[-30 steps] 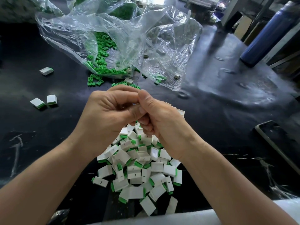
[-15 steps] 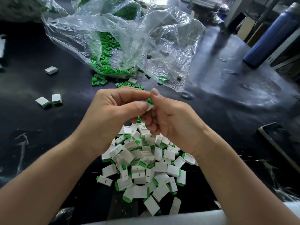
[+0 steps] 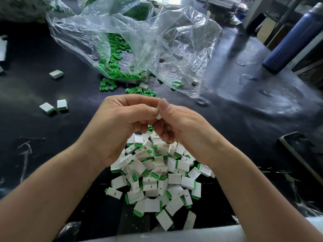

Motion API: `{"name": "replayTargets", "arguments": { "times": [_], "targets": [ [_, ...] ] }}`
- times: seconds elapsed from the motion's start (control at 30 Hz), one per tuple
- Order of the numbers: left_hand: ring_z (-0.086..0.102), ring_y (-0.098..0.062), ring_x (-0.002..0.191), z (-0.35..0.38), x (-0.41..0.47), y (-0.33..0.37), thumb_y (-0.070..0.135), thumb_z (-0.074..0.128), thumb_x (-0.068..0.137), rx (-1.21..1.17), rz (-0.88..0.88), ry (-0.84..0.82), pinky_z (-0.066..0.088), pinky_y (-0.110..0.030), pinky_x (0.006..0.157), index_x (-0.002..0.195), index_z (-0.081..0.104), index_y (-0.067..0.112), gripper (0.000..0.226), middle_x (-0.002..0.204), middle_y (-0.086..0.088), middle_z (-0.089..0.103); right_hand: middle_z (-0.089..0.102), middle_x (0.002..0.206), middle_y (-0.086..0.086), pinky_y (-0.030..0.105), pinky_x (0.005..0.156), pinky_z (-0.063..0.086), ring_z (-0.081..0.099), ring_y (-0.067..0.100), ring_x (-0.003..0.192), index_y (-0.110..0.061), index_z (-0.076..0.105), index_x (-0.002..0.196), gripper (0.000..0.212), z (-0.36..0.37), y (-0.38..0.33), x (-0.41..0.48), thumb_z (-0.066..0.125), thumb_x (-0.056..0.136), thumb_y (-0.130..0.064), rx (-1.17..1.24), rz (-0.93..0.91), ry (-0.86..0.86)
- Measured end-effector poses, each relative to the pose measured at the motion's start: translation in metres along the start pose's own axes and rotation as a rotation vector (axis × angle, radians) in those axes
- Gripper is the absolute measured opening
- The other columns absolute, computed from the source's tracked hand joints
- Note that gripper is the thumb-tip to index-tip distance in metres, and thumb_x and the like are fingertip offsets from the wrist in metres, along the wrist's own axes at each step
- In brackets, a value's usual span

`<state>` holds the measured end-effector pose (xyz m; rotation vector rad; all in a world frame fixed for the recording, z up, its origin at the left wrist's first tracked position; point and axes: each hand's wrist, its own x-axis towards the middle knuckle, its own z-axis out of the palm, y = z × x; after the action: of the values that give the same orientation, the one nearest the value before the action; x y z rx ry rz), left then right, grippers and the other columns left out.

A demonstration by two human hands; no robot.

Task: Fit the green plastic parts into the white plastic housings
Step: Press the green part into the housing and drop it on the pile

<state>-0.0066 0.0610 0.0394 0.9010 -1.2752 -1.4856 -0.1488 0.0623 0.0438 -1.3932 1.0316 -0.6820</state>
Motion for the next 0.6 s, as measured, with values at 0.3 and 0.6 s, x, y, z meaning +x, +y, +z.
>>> {"name": "replayTargets", "arguments": {
  "times": [0.3, 0.6],
  "targets": [
    [0.061, -0.027, 0.05, 0.007, 0.0, -0.006, 0.004, 0.055, 0.067, -0.067, 0.088, 0.072, 0.046, -0.027, 0.053, 0.069, 0.074, 0.009, 0.02, 0.059, -0.016, 0.065, 0.041, 0.06, -0.009, 0.01, 0.052, 0.031, 0.034, 0.0, 0.052, -0.014, 0.062, 0.103, 0.034, 0.01, -0.001, -0.002, 0.03, 0.1, -0.023, 0.032, -0.111, 0.085],
    [0.058, -0.015, 0.044, 0.012, -0.001, -0.007, 0.0, 0.05, 0.065, -0.13, 0.093, 0.093, 0.043, -0.016, 0.047, 0.059, 0.072, 0.012, 0.027, 0.05, -0.005, 0.063, 0.054, 0.059, -0.023, 0.006, 0.056, 0.036, 0.047, -0.008, 0.056, -0.018, 0.061, 0.113, 0.034, 0.015, 0.002, -0.001, 0.03, 0.101, -0.018, 0.002, -0.188, 0.134]
  ]
}}
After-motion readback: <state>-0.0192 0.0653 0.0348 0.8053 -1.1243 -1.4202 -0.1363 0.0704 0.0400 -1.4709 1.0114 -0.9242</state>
